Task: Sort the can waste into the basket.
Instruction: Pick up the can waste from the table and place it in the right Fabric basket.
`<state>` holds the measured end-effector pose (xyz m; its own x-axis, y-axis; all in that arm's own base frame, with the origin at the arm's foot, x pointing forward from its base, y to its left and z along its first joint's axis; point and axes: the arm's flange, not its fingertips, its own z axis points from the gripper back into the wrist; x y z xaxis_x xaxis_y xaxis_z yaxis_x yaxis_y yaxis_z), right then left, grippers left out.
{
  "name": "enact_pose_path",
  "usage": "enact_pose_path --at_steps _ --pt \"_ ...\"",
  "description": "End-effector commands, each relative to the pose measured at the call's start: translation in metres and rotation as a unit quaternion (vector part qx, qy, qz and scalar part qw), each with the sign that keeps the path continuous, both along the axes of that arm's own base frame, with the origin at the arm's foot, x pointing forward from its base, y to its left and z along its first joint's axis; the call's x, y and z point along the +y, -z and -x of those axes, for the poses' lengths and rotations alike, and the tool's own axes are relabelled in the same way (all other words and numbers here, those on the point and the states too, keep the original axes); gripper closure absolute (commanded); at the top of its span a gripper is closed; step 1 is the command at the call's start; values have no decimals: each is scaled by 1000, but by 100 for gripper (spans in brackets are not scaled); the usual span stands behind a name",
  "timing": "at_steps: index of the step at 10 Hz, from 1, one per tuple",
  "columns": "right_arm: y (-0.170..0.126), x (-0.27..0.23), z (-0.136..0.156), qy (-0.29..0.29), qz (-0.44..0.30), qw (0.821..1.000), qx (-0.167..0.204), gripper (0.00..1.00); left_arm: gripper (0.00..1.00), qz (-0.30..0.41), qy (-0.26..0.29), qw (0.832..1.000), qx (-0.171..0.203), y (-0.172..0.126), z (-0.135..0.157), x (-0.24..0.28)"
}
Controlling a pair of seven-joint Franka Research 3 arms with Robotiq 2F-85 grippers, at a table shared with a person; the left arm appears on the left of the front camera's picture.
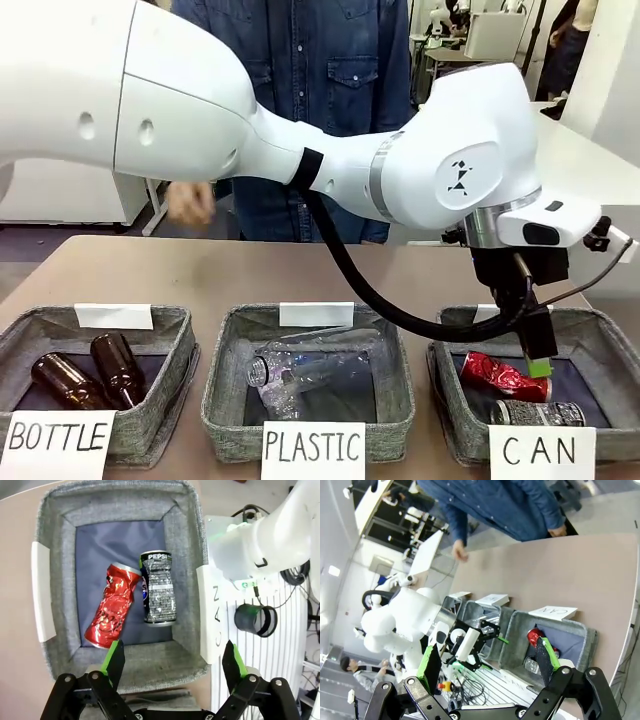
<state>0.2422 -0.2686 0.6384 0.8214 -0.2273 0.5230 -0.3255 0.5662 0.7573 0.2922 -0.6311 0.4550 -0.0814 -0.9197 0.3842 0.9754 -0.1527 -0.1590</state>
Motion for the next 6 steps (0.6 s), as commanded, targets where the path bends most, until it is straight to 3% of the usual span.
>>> enact_pose_path --at_steps 1,2,4,5,6 --pt "-1 1 2 -2 0 1000 -3 0 0 -8 -19 1000 13 -12 0 10" --pt "-1 1 2 -2 0 1000 -3 0 0 -20 -24 999 24 -18 -3 23" --pt "-1 1 2 -2 0 1000 -3 0 0 -69 -15 985 157 -44 -33 109" --pt "-1 1 2 -2 0 1000 -3 0 0 -61 -41 974 213 -61 -52 166" --pt "-1 1 2 -2 0 1000 -3 0 0 -46 -81 966 242 -71 -62 223"
